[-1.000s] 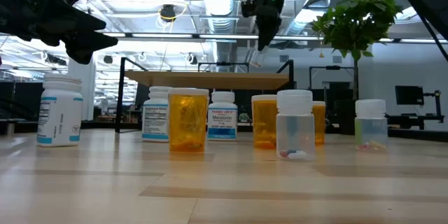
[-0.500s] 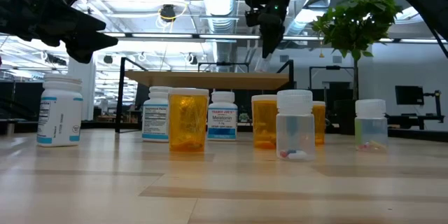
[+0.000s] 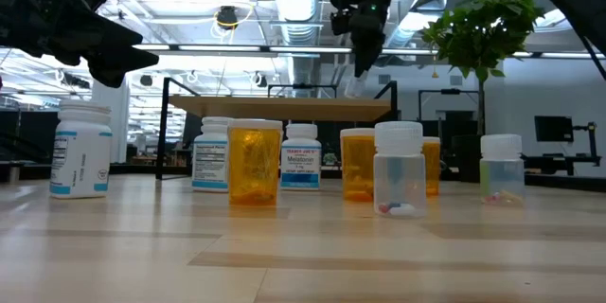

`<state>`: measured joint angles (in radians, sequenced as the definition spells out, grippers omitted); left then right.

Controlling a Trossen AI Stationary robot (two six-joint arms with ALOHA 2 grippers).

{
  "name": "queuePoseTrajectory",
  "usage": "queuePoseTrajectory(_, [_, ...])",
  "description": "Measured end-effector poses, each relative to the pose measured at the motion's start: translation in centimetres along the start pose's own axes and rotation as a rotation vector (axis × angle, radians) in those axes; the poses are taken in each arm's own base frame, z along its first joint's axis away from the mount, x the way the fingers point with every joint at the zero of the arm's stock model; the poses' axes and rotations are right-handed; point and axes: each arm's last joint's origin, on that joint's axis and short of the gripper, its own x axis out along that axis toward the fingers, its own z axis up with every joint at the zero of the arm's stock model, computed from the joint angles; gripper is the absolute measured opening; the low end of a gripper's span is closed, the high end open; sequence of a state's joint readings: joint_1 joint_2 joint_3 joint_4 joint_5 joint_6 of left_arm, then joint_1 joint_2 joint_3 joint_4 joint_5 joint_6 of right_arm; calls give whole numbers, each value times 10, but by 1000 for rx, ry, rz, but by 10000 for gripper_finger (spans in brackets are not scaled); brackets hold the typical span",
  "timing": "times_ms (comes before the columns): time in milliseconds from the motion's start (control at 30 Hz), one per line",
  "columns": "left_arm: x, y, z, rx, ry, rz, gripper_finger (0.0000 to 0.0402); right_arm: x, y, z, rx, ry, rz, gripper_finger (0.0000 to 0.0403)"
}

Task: Pick and place medicine bottles onto shelf by color
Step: Put the top transparent pill bottle on the shelf

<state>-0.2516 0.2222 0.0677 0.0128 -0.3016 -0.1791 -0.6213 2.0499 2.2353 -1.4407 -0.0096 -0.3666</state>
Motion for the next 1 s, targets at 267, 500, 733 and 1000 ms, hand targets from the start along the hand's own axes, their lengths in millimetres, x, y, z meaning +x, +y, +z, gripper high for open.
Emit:
queuePoseTrajectory(267, [0,0,0,0,1,0,222,15,9,5,-22,38,19,123])
queuePoseTrajectory(500, [0,0,0,0,1,1,222,17,8,5,-21,45,17,123])
queuePoseTrajectory(733, [0,0,0,0,1,1,222,17,8,4,-12,52,19,137])
queuePoseTrajectory(1000, [0,0,0,0,1,1,222,17,9,4,-13,52,19,211])
